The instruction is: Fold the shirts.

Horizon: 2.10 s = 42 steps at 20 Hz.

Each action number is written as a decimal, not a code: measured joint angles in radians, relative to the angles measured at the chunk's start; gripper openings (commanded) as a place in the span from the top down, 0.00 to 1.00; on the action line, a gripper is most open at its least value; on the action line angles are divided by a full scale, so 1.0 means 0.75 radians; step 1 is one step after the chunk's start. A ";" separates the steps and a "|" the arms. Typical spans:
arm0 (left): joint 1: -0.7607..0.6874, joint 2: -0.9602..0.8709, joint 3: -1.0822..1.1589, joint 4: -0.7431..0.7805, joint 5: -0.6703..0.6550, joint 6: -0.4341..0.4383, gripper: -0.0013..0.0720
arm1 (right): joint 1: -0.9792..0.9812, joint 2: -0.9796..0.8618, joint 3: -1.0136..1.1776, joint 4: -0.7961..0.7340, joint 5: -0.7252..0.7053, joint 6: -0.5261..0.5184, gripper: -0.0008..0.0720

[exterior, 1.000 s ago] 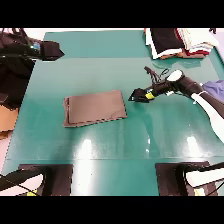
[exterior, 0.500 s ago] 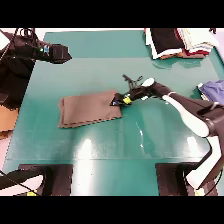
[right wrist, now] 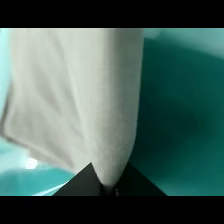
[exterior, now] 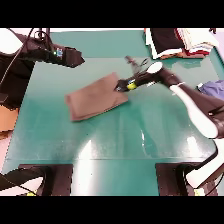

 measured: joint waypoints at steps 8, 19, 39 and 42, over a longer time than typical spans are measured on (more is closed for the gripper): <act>-0.042 0.000 0.000 -0.003 0.012 -0.012 0.94 | -0.787 0.327 0.011 -0.181 0.214 0.021 0.97; -0.044 0.000 0.000 -0.009 0.012 -0.093 0.94 | -1.349 0.342 0.169 -0.194 0.080 -0.027 0.97; -0.044 0.000 0.000 -0.009 0.000 -0.094 0.94 | -1.610 0.538 0.308 -0.207 0.278 -0.276 0.97; -0.044 0.000 0.000 -0.009 0.001 -0.075 0.94 | -1.724 0.634 0.164 -0.253 0.345 -0.311 0.97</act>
